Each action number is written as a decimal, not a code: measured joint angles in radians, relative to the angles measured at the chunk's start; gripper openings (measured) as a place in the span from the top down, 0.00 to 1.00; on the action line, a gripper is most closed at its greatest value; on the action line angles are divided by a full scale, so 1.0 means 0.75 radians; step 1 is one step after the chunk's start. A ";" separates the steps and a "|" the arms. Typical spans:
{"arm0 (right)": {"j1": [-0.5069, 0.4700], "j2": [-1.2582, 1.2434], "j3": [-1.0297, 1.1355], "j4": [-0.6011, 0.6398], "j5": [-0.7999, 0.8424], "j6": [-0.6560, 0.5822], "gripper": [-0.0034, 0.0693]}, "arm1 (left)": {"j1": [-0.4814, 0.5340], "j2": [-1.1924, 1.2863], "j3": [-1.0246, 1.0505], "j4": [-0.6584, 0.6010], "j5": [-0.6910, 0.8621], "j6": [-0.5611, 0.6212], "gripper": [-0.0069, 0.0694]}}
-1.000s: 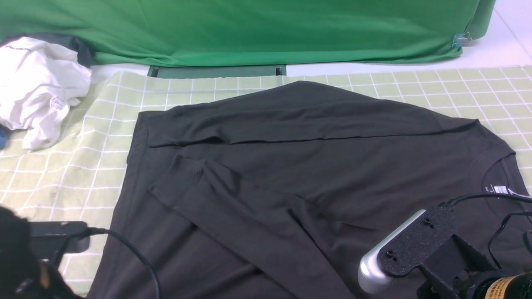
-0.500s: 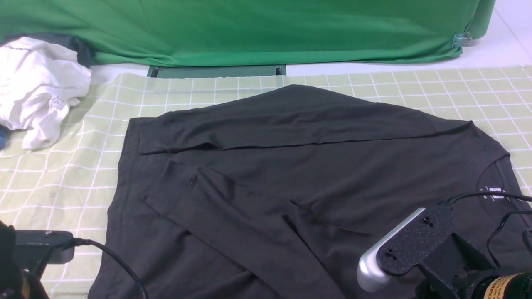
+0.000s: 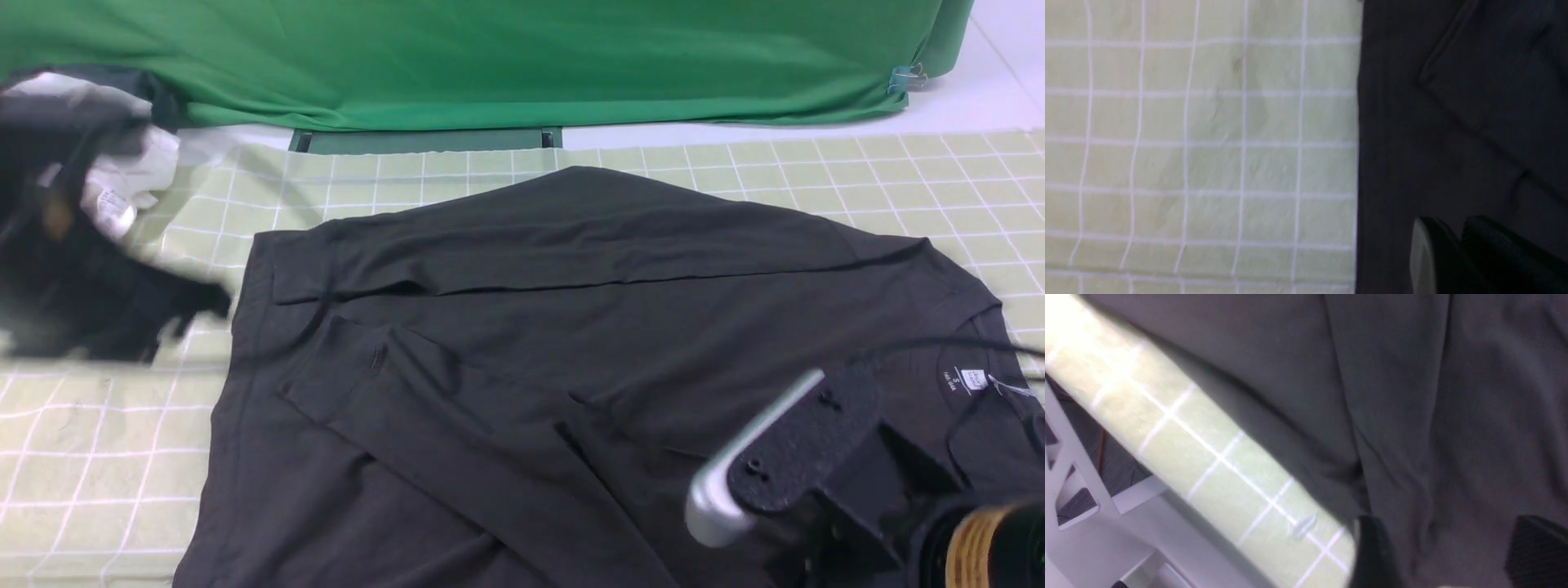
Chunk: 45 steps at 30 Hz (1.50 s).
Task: Fold a long-sleeved shirt over a green coffee tablecloth.
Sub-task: 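Grab the top left corner of the dark shirt with the left gripper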
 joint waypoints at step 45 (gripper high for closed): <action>-0.433 -0.148 -0.133 -0.385 0.196 -0.013 0.96 | 0.302 1.147 -0.729 -0.264 -0.330 0.417 0.88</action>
